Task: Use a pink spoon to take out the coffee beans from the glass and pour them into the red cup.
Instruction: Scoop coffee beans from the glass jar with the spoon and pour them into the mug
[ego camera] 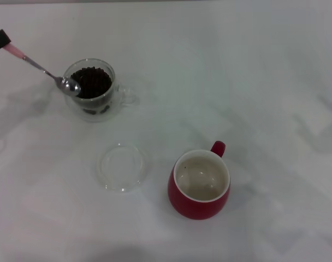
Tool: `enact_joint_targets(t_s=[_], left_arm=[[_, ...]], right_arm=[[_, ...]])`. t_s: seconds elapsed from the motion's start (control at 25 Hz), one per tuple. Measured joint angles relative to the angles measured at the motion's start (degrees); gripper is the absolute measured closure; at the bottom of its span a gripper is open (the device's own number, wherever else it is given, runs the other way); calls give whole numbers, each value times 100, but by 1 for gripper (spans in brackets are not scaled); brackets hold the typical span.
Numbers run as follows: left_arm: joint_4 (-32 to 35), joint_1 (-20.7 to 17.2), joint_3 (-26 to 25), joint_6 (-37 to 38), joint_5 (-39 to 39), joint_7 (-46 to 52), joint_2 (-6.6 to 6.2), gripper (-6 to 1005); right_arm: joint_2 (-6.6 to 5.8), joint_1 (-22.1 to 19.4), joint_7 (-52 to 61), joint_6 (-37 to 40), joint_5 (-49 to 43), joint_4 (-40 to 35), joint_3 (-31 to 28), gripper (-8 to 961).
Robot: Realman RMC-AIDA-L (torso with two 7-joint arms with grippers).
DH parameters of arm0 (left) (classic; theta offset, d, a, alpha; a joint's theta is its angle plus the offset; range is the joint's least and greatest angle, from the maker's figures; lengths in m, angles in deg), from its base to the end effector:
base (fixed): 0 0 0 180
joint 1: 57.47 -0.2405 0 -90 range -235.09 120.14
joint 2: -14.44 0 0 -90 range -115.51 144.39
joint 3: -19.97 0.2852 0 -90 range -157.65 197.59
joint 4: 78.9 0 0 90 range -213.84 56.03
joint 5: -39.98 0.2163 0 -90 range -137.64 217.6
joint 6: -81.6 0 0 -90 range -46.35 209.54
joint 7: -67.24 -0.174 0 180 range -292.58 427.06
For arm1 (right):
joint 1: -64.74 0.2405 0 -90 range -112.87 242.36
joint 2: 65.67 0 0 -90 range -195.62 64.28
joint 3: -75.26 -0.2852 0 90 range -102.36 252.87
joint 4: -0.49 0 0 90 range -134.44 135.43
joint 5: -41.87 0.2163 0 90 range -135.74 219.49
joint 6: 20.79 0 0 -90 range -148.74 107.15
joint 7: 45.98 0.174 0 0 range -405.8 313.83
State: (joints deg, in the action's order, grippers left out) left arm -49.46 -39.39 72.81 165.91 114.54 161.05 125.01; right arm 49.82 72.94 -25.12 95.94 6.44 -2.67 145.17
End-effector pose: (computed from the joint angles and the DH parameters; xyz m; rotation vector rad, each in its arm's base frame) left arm -0.3319 0.3443 0.0399 -2.1474 -1.1570 -1.1917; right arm 0.3329 0.2064 0.0266 -1.7181 0.1104 1.2053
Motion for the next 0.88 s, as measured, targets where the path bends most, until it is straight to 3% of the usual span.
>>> enact_joint_targets(t_s=[0.24, 0.64, 0.88], left_arm=[[42, 276, 0, -637, 306, 202, 6, 866], [-6, 1125, 4, -1537, 952, 865, 3, 867], [-9, 1355, 30, -1927, 1270, 950, 25, 867]], right_arm=[[-2, -29, 39, 5, -5, 0, -4, 180], [3, -53, 276, -55, -8, 23, 35, 181], [7, -5, 282, -178, -8, 147, 89, 181]])
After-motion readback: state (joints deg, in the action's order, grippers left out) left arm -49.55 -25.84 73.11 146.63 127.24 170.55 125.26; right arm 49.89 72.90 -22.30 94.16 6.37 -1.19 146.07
